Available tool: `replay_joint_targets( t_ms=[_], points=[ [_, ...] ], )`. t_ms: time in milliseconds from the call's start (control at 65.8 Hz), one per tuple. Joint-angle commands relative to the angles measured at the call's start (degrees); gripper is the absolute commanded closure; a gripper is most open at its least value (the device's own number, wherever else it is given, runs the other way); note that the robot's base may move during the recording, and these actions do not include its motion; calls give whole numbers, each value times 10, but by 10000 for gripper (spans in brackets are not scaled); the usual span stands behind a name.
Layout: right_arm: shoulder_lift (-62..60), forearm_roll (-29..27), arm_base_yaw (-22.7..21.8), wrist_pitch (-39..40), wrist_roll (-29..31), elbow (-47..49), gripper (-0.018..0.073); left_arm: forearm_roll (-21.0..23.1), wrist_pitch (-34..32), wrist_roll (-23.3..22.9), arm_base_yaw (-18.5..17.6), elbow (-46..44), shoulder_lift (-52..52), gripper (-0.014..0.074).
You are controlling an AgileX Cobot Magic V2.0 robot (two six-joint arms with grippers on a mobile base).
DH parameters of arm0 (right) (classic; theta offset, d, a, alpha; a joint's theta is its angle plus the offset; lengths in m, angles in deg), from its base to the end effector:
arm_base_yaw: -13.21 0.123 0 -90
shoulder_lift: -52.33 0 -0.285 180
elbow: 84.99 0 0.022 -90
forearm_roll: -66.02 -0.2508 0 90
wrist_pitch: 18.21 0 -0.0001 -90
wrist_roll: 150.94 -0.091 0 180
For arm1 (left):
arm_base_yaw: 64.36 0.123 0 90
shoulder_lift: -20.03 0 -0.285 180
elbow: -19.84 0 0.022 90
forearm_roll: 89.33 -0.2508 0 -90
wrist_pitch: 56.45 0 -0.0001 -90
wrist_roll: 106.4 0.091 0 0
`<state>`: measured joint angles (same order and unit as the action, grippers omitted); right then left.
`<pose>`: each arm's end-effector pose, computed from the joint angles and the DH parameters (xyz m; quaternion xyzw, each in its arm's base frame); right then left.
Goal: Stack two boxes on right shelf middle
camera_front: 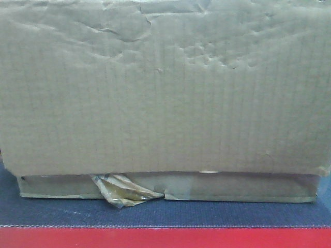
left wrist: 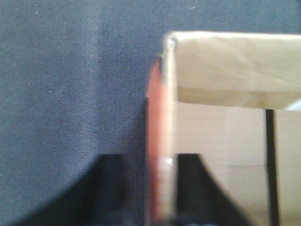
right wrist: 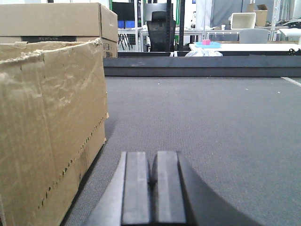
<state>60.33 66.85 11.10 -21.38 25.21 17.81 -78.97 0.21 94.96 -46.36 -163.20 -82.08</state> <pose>0.0568 -0.0022 0.2081 0.0315 0.6963 0.0054 0.7171 0.3356 0.0947 0.3021 -0.0041 0.9742 -0.0088 0.2255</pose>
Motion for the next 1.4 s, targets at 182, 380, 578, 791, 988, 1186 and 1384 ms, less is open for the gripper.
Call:
replay_joint_targets(
  t_ms=[182,380,578,791,988,1186,1384],
  points=[
    [-2,5,-2,11,3,0,721,29,31,7,1,-46,6,708],
    [-2,5,-2,11,3,0,721,35,41,-12,1,-157,33,708],
    [-2,5,-2,11,3,0,721,28,59,-113,-12,-282,56,708],
    [-2,5,-2,11,3,0,721,-127,120,-294,-140,-409,62,708],
    [-2,5,-2,11,3,0,721,-251,133,-451,-329,-425,58,708],
    [-2,5,-2,11,3,0,721,-277,133,-531,-447,-387,27,708],
    [-2,5,-2,11,3,0,721,-231,133,-535,-464,-318,-20,708]
  ],
)
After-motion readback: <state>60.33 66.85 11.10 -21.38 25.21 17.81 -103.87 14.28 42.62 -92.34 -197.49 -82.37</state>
